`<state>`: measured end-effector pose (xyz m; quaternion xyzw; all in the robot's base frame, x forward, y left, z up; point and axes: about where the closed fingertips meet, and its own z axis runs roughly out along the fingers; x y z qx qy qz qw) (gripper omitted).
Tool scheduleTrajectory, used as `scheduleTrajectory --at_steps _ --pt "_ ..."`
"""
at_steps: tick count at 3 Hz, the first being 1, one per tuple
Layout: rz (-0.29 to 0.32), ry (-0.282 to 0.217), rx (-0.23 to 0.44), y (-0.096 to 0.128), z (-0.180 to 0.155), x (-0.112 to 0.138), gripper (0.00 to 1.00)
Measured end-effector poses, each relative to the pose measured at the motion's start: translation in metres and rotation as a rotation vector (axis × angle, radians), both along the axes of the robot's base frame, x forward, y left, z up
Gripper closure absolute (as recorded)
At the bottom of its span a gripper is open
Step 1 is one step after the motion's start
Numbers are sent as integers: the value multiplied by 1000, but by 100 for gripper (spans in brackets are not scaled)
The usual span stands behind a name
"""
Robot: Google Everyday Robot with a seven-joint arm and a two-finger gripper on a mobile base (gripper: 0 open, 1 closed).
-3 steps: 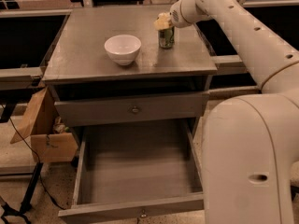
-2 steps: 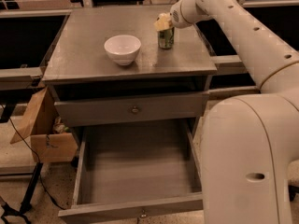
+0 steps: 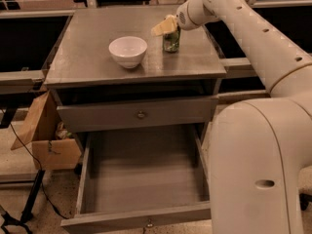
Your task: Pick green can from middle drawer and place on counter
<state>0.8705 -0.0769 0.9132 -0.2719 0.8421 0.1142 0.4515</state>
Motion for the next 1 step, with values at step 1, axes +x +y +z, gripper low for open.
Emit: scheduleTrajectory --at_steps 1 --pt "0 0 0 0 0 0 0"
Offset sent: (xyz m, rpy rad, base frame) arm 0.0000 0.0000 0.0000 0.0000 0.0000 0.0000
